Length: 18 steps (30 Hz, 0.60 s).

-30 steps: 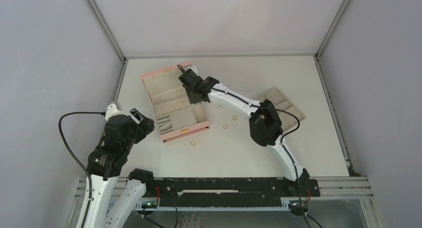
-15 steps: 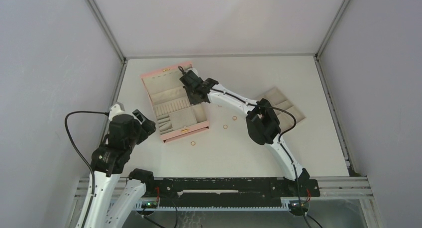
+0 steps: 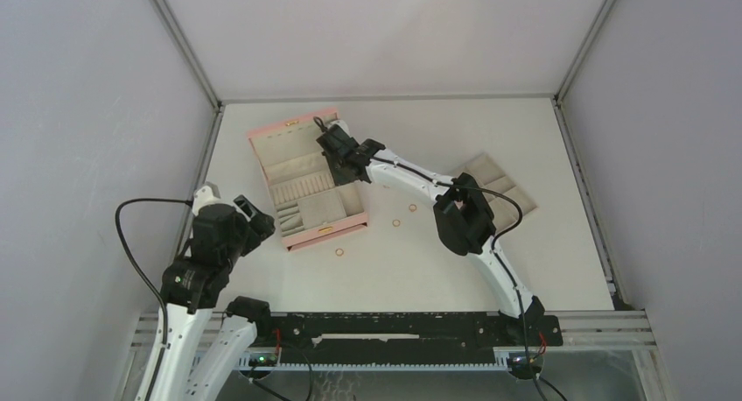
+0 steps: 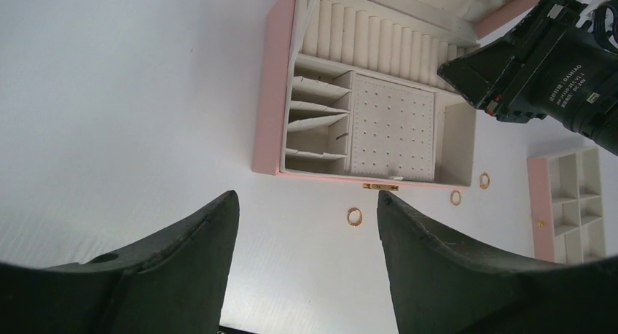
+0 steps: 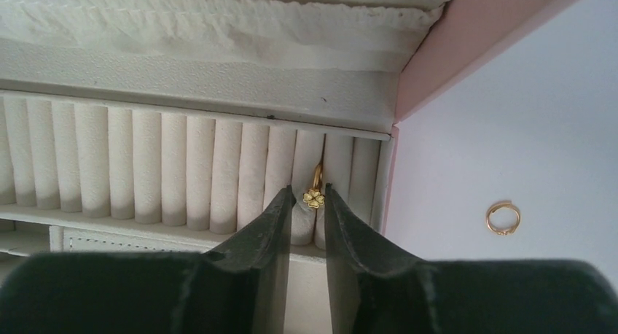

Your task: Organize the mixed jewelry

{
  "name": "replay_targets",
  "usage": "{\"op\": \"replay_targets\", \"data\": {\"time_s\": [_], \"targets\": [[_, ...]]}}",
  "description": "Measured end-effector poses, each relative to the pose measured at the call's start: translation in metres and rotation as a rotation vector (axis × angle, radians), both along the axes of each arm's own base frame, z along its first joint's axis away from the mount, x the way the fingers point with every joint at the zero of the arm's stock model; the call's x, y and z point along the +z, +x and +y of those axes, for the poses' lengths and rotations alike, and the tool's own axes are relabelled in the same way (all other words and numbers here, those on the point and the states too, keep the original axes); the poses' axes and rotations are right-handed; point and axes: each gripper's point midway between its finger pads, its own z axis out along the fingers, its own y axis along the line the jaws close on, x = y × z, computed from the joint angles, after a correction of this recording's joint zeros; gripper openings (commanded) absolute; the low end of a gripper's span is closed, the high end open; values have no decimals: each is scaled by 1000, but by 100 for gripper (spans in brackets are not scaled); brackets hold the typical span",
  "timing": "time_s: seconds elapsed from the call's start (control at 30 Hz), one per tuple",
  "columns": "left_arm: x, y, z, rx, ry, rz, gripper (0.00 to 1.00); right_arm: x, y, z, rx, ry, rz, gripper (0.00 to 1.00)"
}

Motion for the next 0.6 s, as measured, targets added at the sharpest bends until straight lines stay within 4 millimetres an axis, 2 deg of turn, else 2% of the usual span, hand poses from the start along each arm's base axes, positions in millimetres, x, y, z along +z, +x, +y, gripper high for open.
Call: {"op": "replay_targets", "data": {"time_s": [0.1, 0.4, 0.47, 0.6], "targets": [[1, -1, 0, 0, -2, -6, 74, 1, -1, 2, 5, 2, -3, 41], [5, -3, -2, -5, -21, -29, 74, 8, -4, -1, 11, 2, -7, 42], [5, -3, -3, -9, -27, -29, 74, 16, -6, -2, 13, 9, -11, 43], [2, -5, -7, -26, -43, -27, 74, 54, -7, -4, 23, 51, -58, 44]]}}
